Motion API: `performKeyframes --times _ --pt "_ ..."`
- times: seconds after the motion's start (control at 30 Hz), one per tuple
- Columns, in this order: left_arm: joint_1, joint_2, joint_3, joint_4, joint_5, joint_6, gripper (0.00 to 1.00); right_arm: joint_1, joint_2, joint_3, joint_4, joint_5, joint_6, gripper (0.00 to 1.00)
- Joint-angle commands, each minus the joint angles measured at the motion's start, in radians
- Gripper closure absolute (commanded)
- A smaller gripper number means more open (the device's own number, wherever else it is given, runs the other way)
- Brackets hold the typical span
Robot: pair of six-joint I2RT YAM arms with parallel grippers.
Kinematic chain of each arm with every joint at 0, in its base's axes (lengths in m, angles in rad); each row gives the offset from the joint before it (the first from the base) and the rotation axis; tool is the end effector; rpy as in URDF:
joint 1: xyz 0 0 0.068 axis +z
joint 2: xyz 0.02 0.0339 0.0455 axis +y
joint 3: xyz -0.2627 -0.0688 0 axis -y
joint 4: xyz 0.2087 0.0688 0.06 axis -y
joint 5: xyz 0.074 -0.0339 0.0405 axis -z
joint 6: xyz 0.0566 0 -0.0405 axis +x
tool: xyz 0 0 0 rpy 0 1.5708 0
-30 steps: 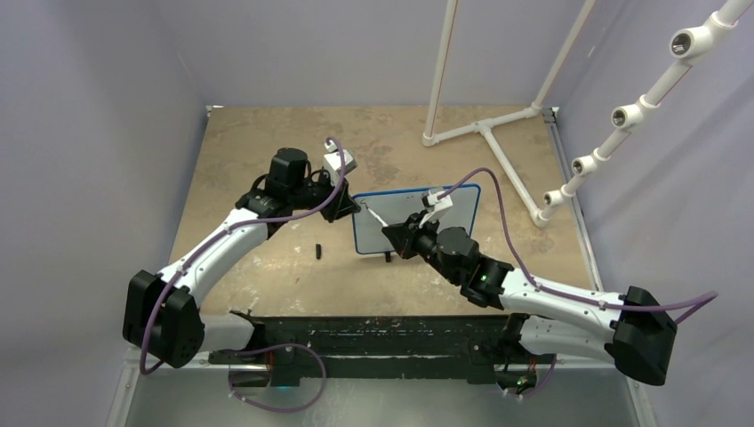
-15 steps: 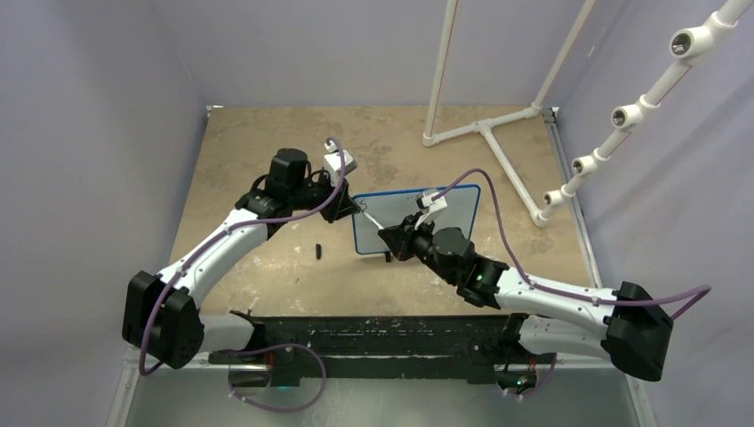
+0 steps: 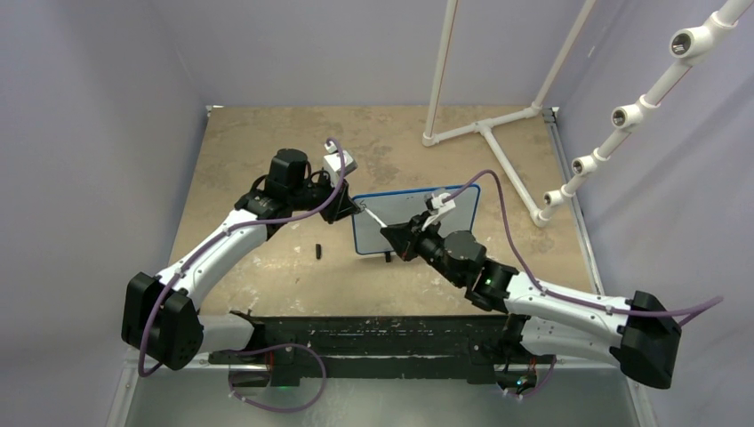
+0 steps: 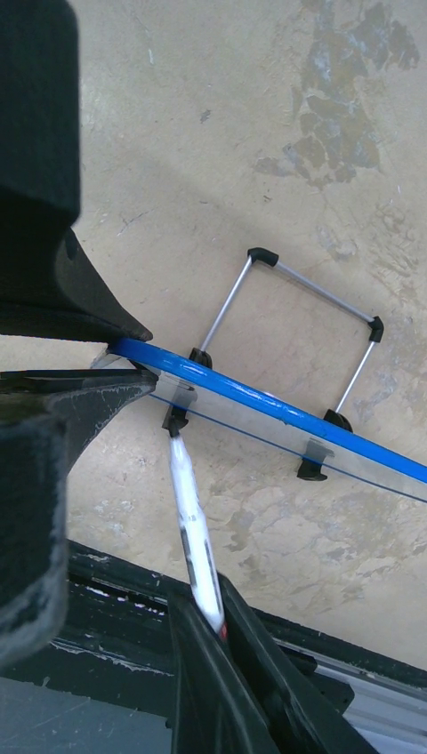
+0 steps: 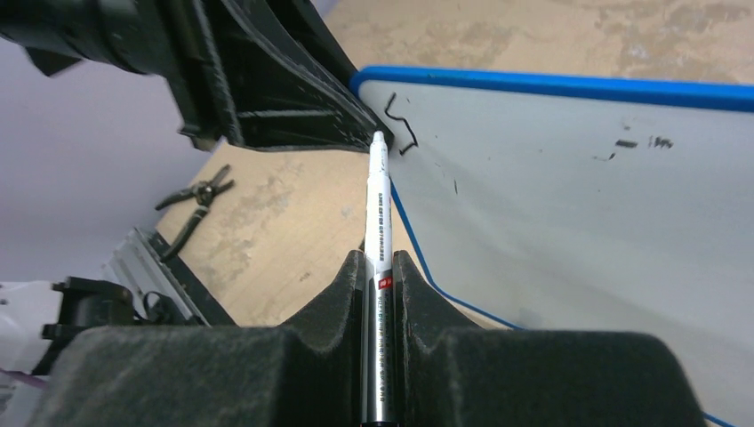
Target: Write a sentence on the whiteboard
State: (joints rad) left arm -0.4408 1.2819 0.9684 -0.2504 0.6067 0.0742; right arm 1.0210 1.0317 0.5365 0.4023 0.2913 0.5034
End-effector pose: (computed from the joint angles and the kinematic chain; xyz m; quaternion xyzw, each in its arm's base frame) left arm 0.2250 -0.1418 0.2936 0.3522 0.7717 -0.3412 0.4050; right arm 0.1314 0.1833 0.2807 -0.0927 0.7320 0.3825 0.5561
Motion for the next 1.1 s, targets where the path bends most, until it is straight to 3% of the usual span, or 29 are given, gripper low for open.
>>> performKeyframes --times 0.0,0.17,0.57,1.07 --pt "0.001 -0.026 -0.008 0.004 -0.045 0.039 1.00 0.007 -0.090 -0.030 0.050 0.001 -0.034 1.00" --pt "0.001 -0.028 -0.008 0.003 -0.043 0.039 1.00 0.007 -0.106 -0.027 0.018 0.069 -0.028 1.00" --pt "0.001 -0.023 -0.008 0.003 -0.039 0.041 1.00 0.007 -0.028 -0.008 0.082 0.044 -0.040 1.00" --pt "0.001 -0.026 -0.008 0.003 -0.033 0.042 1.00 0.007 0.008 0.015 0.029 0.123 -0.010 1.00"
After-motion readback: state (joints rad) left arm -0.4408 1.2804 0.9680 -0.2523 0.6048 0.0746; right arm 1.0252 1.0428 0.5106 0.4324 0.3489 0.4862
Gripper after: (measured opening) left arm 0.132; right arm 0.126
